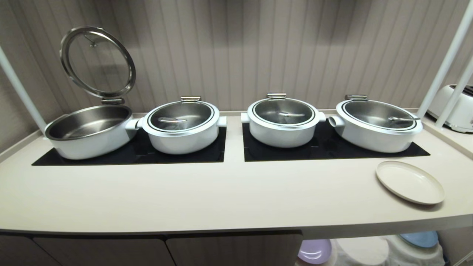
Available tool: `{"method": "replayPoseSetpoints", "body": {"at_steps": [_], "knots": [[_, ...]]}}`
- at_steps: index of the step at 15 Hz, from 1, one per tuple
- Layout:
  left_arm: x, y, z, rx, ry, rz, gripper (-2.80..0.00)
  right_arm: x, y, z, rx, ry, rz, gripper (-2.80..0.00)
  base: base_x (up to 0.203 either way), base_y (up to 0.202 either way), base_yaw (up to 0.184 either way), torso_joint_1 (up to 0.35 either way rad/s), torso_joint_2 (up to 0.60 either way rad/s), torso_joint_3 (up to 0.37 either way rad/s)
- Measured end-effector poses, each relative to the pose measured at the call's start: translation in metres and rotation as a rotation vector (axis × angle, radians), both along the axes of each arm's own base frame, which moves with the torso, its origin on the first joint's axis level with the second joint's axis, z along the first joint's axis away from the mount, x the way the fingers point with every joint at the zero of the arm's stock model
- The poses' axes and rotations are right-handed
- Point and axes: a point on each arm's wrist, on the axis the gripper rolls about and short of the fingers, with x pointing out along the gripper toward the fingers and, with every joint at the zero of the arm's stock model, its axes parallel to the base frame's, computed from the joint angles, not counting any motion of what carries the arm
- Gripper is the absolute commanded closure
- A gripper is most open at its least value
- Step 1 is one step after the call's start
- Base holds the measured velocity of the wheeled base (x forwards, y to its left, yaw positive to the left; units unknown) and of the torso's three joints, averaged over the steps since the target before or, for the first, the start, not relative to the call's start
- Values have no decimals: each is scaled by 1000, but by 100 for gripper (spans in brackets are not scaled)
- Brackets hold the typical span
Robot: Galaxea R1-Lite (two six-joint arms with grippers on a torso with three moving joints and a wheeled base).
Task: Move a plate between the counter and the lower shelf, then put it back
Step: Pick up the plate
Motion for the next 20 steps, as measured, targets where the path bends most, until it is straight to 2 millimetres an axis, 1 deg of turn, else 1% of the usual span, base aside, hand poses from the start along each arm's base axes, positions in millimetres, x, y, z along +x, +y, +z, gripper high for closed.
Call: {"method": "replayPoseSetpoints", "body": {"at_steps": [2,20], "knots": [[0,0,0,-1,0,0,0,0,0,0,23,-3,-10,0,0,0,0,0,0,0],[0,0,0,0,-1,0,0,0,0,0,23,-3,-9,0,0,0,0,0,0,0]]}}
